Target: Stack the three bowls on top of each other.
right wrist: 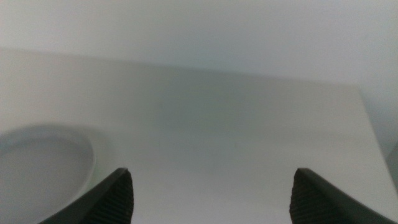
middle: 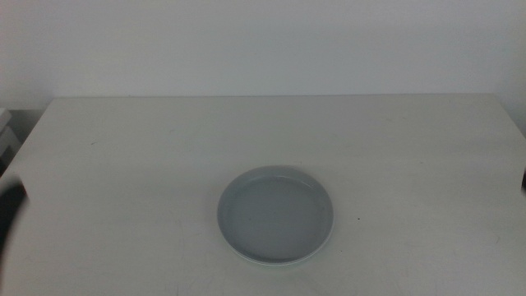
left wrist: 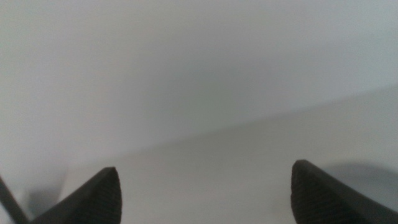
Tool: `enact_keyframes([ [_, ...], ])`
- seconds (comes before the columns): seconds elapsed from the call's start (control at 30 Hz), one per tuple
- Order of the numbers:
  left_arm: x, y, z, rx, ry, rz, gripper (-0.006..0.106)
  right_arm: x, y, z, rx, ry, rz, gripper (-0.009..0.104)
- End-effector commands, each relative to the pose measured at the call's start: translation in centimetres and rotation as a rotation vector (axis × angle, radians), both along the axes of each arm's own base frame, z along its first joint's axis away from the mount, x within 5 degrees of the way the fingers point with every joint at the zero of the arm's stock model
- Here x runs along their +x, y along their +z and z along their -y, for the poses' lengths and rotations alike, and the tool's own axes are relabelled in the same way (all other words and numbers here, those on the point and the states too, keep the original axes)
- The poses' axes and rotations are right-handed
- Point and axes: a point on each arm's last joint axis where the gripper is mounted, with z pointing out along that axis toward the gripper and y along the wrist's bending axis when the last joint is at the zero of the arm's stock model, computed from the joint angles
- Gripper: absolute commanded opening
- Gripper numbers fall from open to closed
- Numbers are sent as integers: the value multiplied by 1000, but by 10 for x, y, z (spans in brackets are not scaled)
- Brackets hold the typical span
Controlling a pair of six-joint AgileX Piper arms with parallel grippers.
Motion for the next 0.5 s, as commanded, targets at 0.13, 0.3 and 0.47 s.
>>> enact_keyframes([
  [0.13,-6,-69,-3,-47,35,-29,105,-24,-30,4,-69,-31,60,64],
  [0.3,-7,-109,-3,-41,38,-82,105,-34,-48,5,-115,-31,59,64],
  [0.47,-6,-132,-3,-40,41,-118,105,-41,-67,6,-135,-31,50,64],
])
